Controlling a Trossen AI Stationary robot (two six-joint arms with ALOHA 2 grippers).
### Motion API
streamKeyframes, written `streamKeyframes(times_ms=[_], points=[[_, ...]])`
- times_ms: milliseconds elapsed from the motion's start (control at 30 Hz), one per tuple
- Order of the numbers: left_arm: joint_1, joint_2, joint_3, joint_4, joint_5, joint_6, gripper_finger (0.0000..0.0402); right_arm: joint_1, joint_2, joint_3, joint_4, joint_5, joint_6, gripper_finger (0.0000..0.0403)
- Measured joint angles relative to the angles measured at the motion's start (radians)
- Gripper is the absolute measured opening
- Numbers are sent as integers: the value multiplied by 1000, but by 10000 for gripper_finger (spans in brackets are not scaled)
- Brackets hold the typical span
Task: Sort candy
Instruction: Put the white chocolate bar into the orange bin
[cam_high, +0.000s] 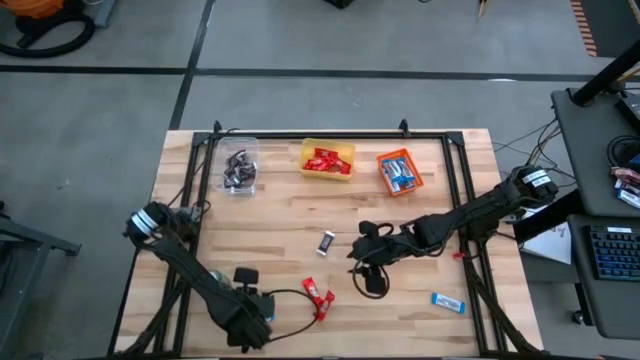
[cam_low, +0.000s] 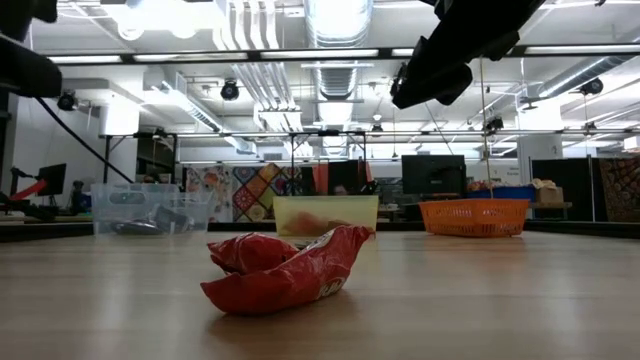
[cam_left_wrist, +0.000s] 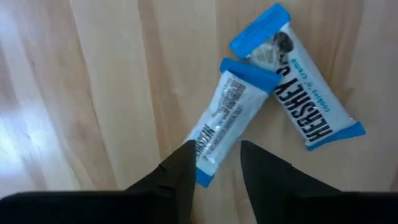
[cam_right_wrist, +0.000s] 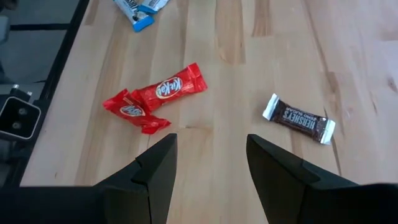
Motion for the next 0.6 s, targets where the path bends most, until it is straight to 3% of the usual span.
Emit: streamKeyframes(times_ms=[300,600], points=[[0,5,6,14,10,-22,185,0,0,0,-14,0,-5,183],[0,5,-74,73,10,-16,179,0,0,0,-15,0,-5,183]])
